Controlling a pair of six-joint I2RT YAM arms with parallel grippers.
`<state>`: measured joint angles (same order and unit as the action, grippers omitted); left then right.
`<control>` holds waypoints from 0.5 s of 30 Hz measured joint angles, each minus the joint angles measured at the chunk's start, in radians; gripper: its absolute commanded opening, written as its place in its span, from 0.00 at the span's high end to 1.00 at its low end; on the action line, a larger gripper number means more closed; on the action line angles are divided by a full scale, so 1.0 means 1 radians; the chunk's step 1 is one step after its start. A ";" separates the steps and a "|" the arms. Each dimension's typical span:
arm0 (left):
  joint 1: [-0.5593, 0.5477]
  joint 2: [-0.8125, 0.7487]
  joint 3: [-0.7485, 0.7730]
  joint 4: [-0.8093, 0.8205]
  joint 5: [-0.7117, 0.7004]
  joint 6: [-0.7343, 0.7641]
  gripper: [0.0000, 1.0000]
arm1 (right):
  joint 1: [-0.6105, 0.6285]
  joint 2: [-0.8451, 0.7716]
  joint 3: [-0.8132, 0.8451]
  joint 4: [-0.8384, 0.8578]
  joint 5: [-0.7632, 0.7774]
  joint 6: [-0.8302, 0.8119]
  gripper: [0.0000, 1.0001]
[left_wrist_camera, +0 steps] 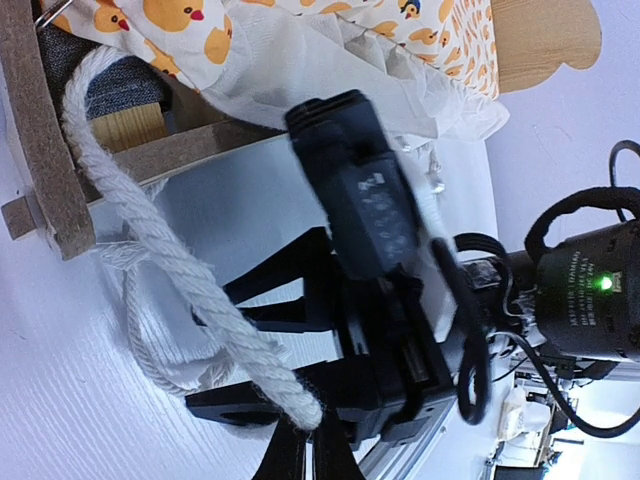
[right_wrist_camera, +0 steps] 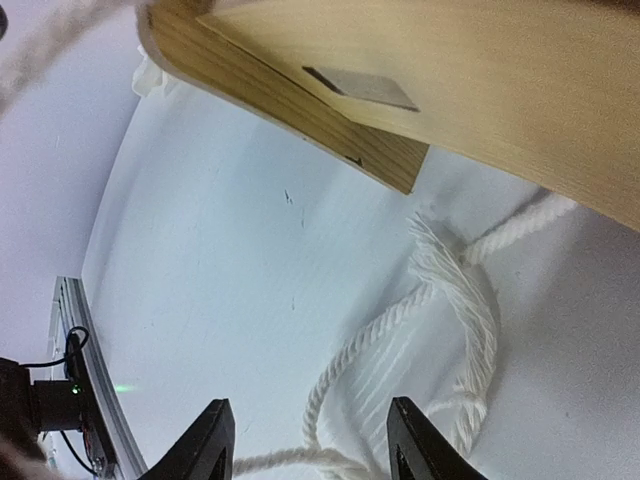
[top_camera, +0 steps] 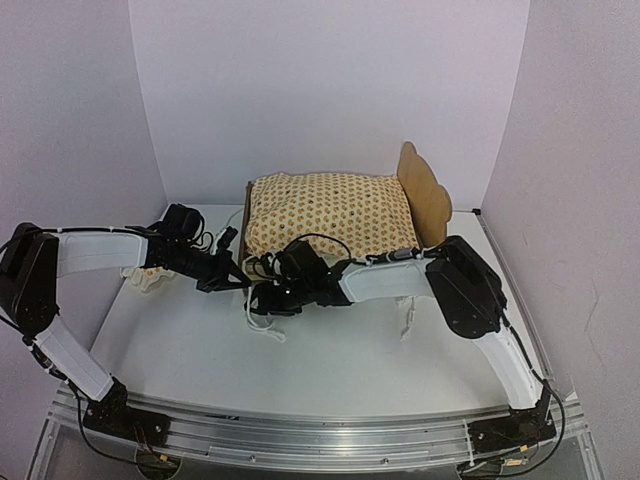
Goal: Set up the pet bed
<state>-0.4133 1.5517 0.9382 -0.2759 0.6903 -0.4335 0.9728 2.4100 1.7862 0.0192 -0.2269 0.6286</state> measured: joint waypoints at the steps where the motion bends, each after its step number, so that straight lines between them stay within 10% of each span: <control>1: 0.000 0.000 0.000 0.003 0.002 0.000 1.00 | 0.000 -0.022 -0.018 -0.009 0.011 0.004 0.52; 15: 0.006 0.031 -0.003 0.050 0.022 0.000 1.00 | 0.003 -0.211 -0.151 0.065 0.068 0.025 0.52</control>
<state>-0.4071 1.5830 0.9352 -0.2261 0.7127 -0.4335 0.9758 2.1986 1.6347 0.0840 -0.1587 0.6534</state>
